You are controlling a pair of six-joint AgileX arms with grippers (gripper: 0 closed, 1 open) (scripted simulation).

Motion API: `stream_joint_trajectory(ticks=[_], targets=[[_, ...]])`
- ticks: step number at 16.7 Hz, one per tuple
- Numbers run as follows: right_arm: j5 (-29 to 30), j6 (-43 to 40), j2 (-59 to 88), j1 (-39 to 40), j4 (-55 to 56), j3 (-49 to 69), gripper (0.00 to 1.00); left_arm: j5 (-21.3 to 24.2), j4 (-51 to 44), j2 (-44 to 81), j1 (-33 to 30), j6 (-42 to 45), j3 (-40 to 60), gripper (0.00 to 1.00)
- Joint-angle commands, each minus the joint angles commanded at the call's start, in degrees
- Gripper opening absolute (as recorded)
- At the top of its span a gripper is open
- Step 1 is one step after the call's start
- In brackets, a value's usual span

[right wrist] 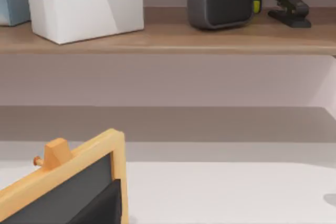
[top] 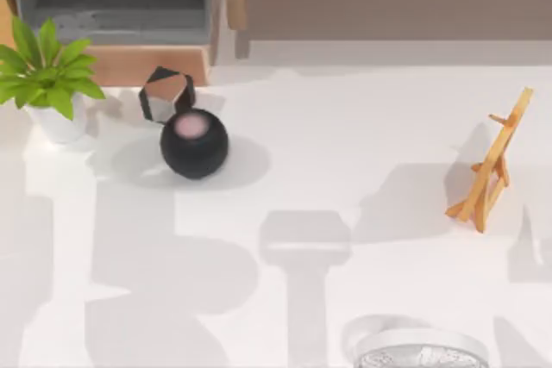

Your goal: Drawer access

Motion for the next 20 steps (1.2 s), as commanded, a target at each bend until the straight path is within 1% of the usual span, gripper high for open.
stream_joint_trajectory(ticks=[4,6,8,10,12,17,20], targets=[[0.0,0.0,0.0,0.0,0.0,0.0,1.0,9.57,6.83,15.91,7.09,21.72,8.55,1.0],[0.0,0.0,0.0,0.0,0.0,0.0,1.0,13.58,9.64,22.54,9.24,29.66,12.04,1.0],[0.0,0.0,0.0,0.0,0.0,0.0,1.0,16.79,11.88,27.7,10.65,35.25,14.8,1.0],[0.0,0.0,0.0,0.0,0.0,0.0,1.0,18.94,13.36,30.95,11.31,38.54,16.61,1.0],[0.0,0.0,0.0,0.0,0.0,0.0,1.0,19.72,13.88,32.1,11.46,39.6,17.25,1.0],[0.0,0.0,0.0,0.0,0.0,0.0,1.0,19.56,13.67,32.02,11.15,39.54,17.21,1.0],[0.0,0.0,0.0,0.0,0.0,0.0,1.0,18.99,12.34,33.37,10.71,39.59,20.09,1.0]])
